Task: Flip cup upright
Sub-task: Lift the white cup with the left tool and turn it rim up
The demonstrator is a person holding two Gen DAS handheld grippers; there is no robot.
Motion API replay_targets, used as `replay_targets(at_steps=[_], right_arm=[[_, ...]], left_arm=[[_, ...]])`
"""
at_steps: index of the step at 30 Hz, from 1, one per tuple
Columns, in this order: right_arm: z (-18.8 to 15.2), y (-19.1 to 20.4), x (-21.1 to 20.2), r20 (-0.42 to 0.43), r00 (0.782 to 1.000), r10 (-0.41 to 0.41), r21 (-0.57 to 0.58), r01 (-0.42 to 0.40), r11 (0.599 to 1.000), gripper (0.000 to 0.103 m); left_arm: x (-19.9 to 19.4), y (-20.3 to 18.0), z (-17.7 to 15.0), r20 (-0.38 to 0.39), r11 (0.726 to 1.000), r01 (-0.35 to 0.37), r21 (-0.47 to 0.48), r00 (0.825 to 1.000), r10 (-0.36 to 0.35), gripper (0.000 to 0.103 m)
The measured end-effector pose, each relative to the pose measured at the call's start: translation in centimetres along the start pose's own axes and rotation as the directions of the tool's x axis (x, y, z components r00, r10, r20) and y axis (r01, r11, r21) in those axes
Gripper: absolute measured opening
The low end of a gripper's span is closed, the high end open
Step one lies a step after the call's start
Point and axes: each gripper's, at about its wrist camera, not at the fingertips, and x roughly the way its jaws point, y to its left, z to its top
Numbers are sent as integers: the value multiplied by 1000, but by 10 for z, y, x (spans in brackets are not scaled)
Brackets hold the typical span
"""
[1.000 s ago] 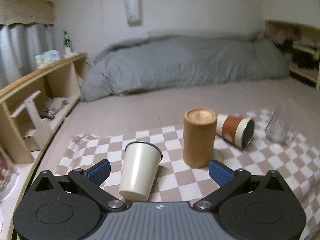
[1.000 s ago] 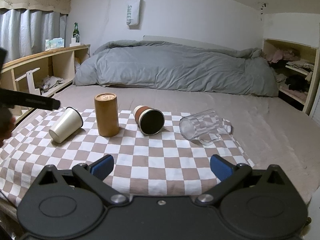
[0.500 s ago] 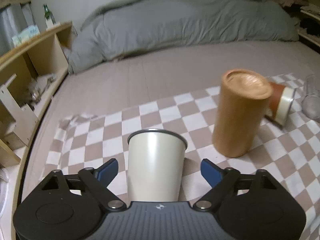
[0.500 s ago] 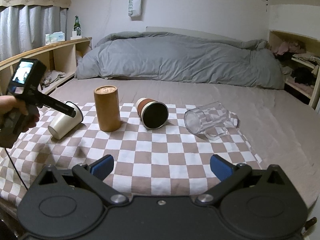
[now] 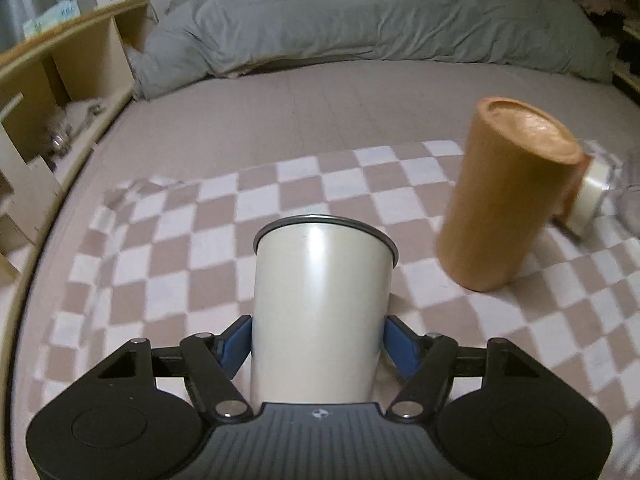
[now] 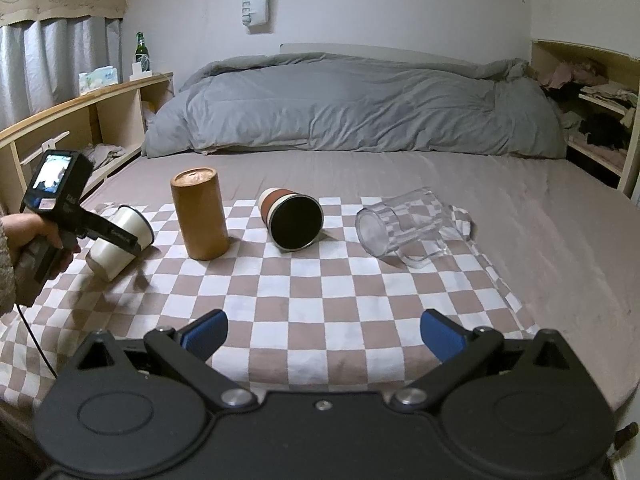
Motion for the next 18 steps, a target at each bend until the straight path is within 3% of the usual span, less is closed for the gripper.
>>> replay_targets(at_steps=[10,18], right_arm=[[-2,-3,-15,32,999,11,16,-11,1000,103],[-3,-11,-20,38,999,19,50,-21,999,103]], left_arm=[[-31,-64,-32,-20,985,161,63,987,-160,71],[-36,-130,-40,40,956,243,167,967,-253,71]])
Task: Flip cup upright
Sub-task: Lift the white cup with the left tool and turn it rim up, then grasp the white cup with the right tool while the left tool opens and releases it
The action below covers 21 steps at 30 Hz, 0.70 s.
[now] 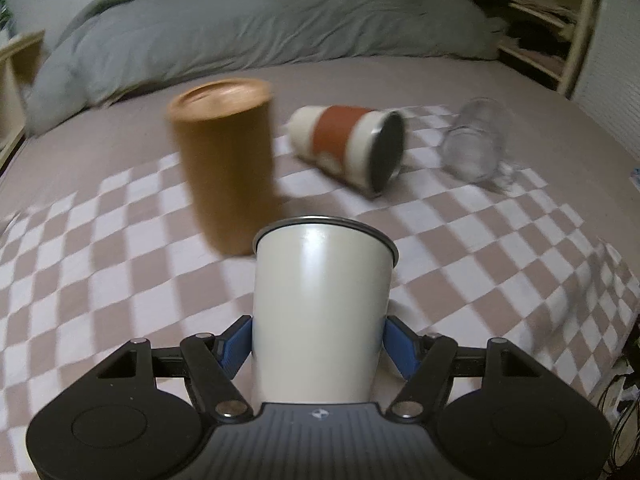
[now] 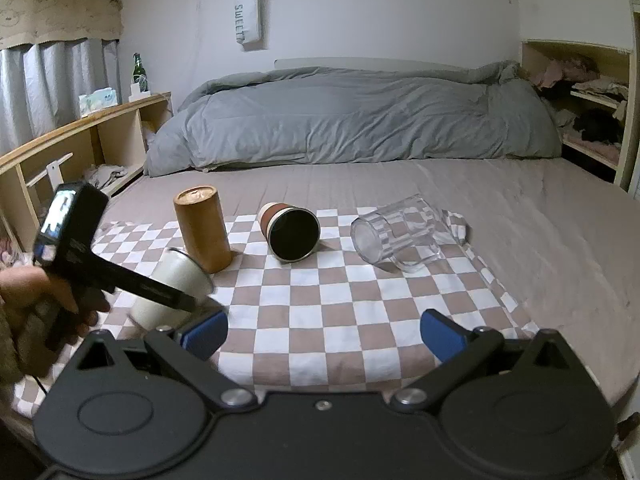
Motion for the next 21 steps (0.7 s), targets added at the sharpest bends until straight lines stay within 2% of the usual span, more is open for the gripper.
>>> replay_targets(at_steps=[4,7,9,14,18,21], right_arm=[[0,-1,2,-8,1000,-4,8,4,1000,103],[2,-1,7,-18,1000,-3,4,3,1000,103],[7,-2,13,-39,999,6,12,-6,1000,103],[26,-11,42,-116,989,93,99,-82,992,103],[40,-17,84,-188,952,242,256,-191,948,103],[46,-18,123,-208,906,367,440,-249,863,103]], left_arm=[[9,-14,-1,2,999,12,31,1000,-12,71],[9,-8,-2,6,999,26,23,1000,-26,72],[4,-3,-6,1,999,29,15,1000,-29,78],[-7,6,-22,1,999,32,20,999,-32,80],[-14,10,-27,5,998,47,33,999,-47,77],[-18,9,-30,0,996,63,58,998,-64,66]])
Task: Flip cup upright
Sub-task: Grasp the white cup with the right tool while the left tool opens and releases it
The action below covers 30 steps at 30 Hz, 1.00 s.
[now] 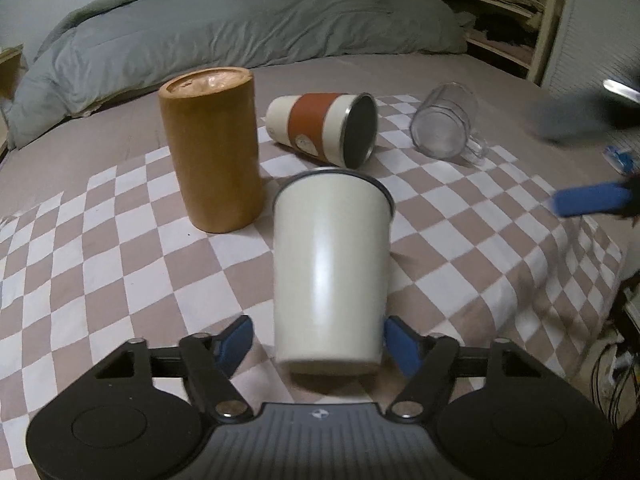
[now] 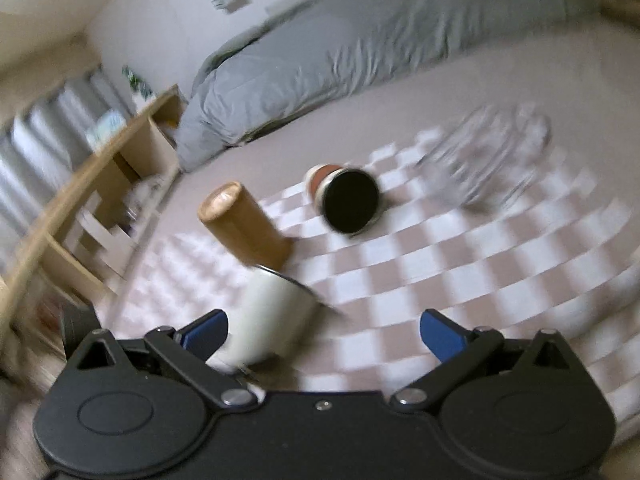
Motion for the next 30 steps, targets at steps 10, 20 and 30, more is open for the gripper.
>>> replay_targets(at_steps=[10,20,30], right_arm=[[-1,4,126,-215,975,61,201,-17,979,103],[7,-4,161,-203,971,122,305,-55,951,91],[3,42,123,-98,991,91,-58,-97,994,78]], left_arm=[[-1,1,-7,10,999,33,35,999,-34,60],[-4,-2,-11,24,996,38,81,999,-40,59],[-11,-2,-10,40,998,51,44,998,-53,63]])
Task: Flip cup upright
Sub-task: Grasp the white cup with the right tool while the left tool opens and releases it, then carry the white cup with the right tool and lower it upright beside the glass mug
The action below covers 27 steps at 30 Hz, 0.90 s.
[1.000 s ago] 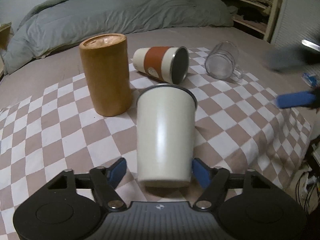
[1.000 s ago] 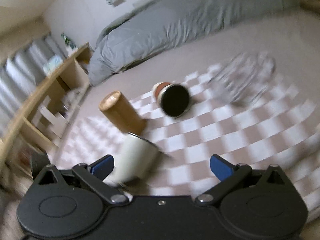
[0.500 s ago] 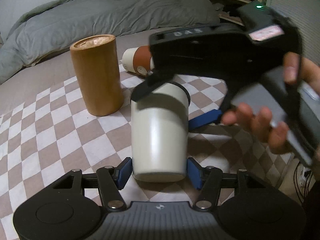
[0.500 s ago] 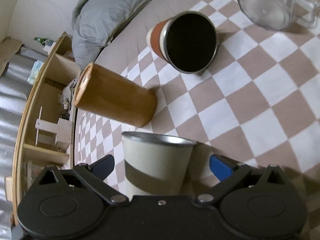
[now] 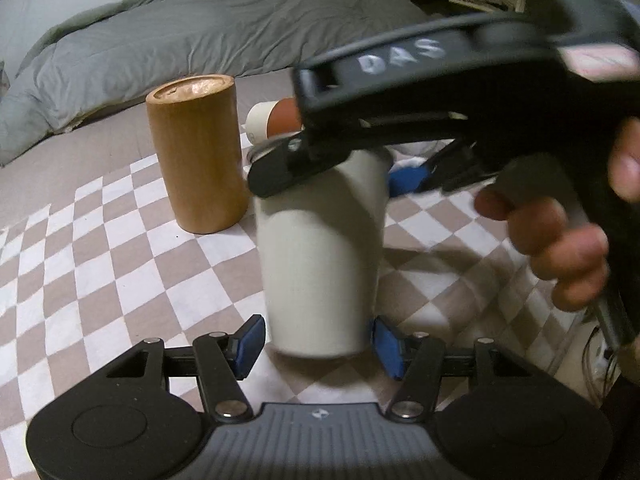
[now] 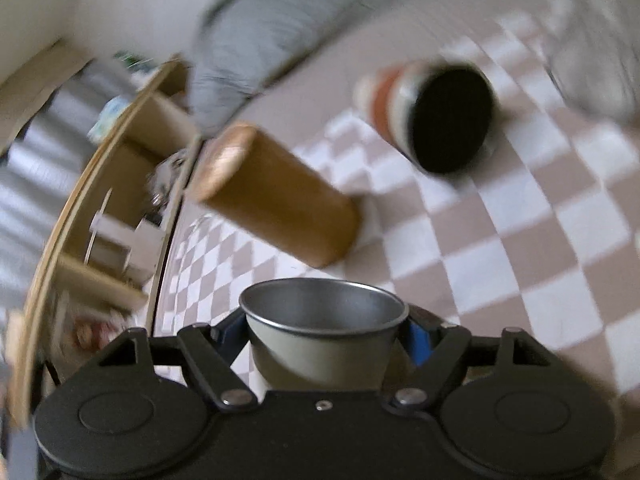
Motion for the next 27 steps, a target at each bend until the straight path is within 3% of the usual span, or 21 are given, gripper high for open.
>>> replay_targets(at_steps=[4,10,18,23,27], right_arm=[[-8,24,-31,150,987,-55,-233,89,968,78],[-6,7,-75,278,950,-140,-306,226,925,78],[6,-41,-122,449,829,-333,-245,472,847,78],[13,-71,-130,487,759,-432,-178,570,802,78],[14,-91,-126,497,698,-516,-145,653,744,78]], left_arm=[[-8,-4,1,21,1000,-10,6,1000,10,71],[-13,3,3,52,997,-2,-80,999,6,76],[-16,11,6,90,987,-16,-158,995,30,82],[-16,10,5,96,988,-19,-156,995,34,83],[-16,11,4,99,987,-25,-159,994,41,83]])
